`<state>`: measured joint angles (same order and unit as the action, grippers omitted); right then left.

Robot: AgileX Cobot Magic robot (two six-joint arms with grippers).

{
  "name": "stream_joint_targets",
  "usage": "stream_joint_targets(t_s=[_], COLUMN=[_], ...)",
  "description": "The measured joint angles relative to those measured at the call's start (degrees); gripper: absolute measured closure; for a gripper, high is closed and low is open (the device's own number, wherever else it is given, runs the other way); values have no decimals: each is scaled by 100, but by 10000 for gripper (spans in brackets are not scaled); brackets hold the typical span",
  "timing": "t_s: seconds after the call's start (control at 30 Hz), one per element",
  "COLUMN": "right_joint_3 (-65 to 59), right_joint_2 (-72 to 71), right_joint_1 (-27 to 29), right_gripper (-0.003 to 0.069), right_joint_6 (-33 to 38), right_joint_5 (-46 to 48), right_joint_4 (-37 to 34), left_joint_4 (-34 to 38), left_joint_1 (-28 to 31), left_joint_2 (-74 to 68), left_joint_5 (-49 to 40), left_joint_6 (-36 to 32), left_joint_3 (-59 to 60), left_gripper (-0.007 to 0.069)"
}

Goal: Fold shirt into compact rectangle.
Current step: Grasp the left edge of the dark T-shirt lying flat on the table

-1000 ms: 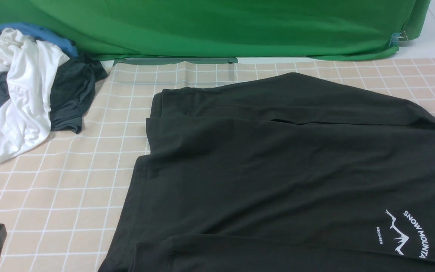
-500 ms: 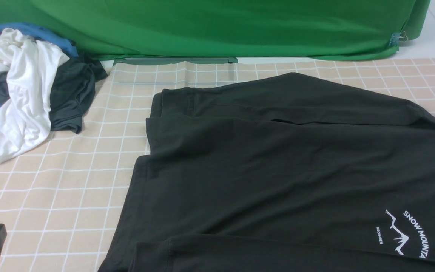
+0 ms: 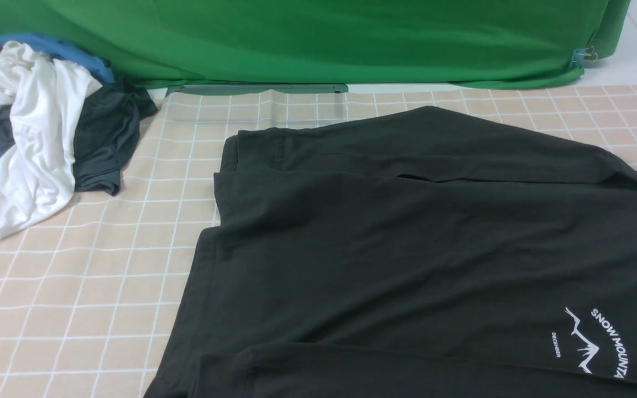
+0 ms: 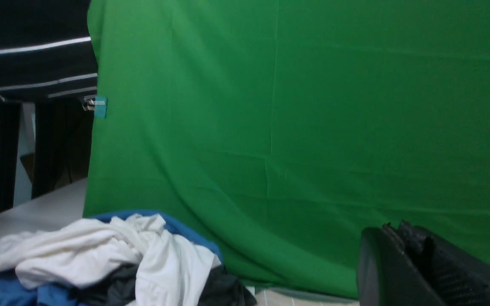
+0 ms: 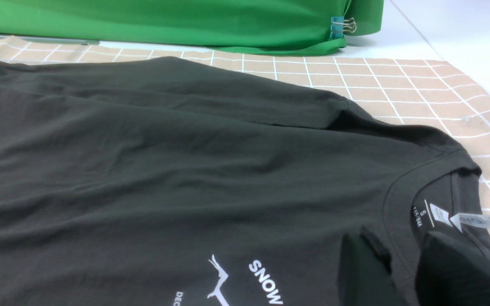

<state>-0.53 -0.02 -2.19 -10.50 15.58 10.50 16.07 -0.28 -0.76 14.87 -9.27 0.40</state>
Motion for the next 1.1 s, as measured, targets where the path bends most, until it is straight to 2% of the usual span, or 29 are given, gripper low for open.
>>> stream_joint_targets(t_s=[0.17, 0.23, 0.33, 0.4, 0.47, 0.53, 0.63, 0.67, 0.73, 0.8, 0.83, 0.87, 0.9, 0.93, 1.0, 1.03, 1.1], right_joint_3=[0, 0, 0, 0, 0, 0, 0, 0, 30, 344, 465, 892, 1308, 1942, 2753, 3012, 3843], right_joint_2=[0, 0, 0, 0, 0, 0, 0, 0, 0, 54, 86, 223, 352, 701, 1229, 1428, 2158], right_joint_1=[0, 0, 0, 0, 6, 6, 6, 6, 6, -49, -58, -162, -239, -413, -698, -806, -1218], right_gripper=[421, 421, 421, 424, 432, 435, 435, 435, 450, 502, 510, 569, 594, 615, 619, 619, 619], right_joint_6=[0, -163, -1182, -1612, -1865, -1941, -2034, -2075, -2137, -2184, -2191, -2191, -2122, -1889, -1431, -1274, -762], right_joint_5=[-118, -521, -1635, -2106, -2494, -2658, -2902, -3042, -3385, -3029, -2960, -2359, -1940, -1111, 178, 443, 1840], right_joint_4=[-5, -108, -526, -628, -701, -738, -757, -757, -755, -672, -653, -492, -428, -354, -334, -340, -352], left_joint_4=[-10, -41, -51, -69, -71, -65, -201, -312, -532, -607, -616, -616, -616, -588, -461, -398, -133], left_joint_1=[0, 0, 0, 0, 0, 0, 0, 0, 0, 0, 0, 0, 0, 0, 0, 0, -64], left_joint_2=[0, 0, 0, 0, 0, -94, -524, -733, -1488, -2252, -2340, -3063, -3426, -3951, -4760, -4995, -5736], left_joint_5=[192, 271, 587, 1148, 1696, 1588, 69, -692, -2417, -4142, -4305, -5330, -5905, -6395, -6788, -6884, -6986], left_joint_6=[75, 400, 1466, 2130, 2718, 3055, 3134, 3083, 2739, 2219, 2162, 1731, 1435, 1103, 692, 537, 202], left_joint_3=[0, 0, 6, 6, -67, -526, -1794, -2175, -3170, -3840, -3960, -4299, -4430, -4541, -4563, -4563, -4563], left_gripper=[602, 602, 602, 602, 602, 602, 602, 602, 602, 602, 602, 602, 602, 602, 602, 603, 608])
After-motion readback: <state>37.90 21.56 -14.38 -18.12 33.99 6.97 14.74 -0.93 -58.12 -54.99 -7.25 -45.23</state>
